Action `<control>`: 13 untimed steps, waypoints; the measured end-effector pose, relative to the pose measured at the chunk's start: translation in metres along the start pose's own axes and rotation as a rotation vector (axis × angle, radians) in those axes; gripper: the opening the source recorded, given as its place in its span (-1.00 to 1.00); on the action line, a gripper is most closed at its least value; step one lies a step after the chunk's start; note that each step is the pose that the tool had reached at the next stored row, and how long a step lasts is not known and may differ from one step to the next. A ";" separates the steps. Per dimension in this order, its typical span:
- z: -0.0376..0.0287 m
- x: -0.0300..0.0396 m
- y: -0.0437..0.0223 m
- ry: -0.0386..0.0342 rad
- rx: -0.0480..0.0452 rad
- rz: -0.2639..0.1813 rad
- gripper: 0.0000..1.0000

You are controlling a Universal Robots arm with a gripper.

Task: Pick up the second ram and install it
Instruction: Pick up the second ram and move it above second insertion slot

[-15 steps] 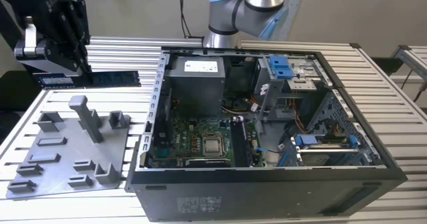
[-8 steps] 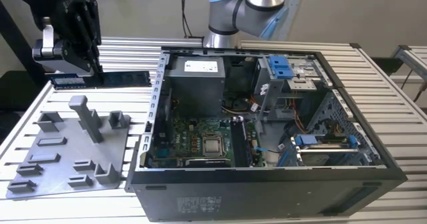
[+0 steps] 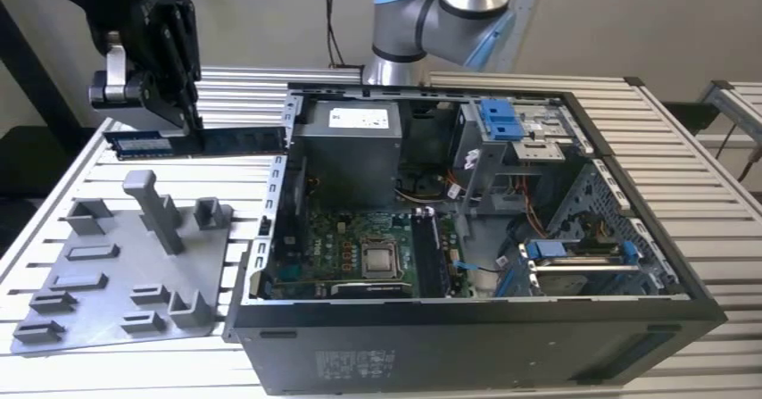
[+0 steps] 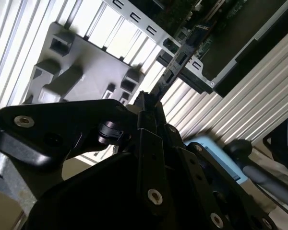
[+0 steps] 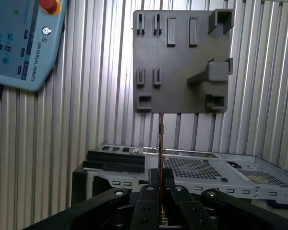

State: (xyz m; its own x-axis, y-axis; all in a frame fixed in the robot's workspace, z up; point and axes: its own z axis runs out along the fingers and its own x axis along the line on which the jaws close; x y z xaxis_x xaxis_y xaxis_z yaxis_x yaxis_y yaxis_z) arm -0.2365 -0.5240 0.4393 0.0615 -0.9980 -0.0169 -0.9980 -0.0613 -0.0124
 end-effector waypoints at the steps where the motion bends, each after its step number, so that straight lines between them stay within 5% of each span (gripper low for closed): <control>1: 0.0000 0.0001 -0.0018 0.0001 -0.0001 0.000 -0.72; 13: 0.0005 0.0013 -0.0204 0.0000 0.0000 0.000 -0.72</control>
State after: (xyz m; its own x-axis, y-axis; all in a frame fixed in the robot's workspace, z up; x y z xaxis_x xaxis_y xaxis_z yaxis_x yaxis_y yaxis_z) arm -0.2161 -0.5240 0.4390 0.0615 -0.9980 -0.0169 -0.9980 -0.0613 -0.0124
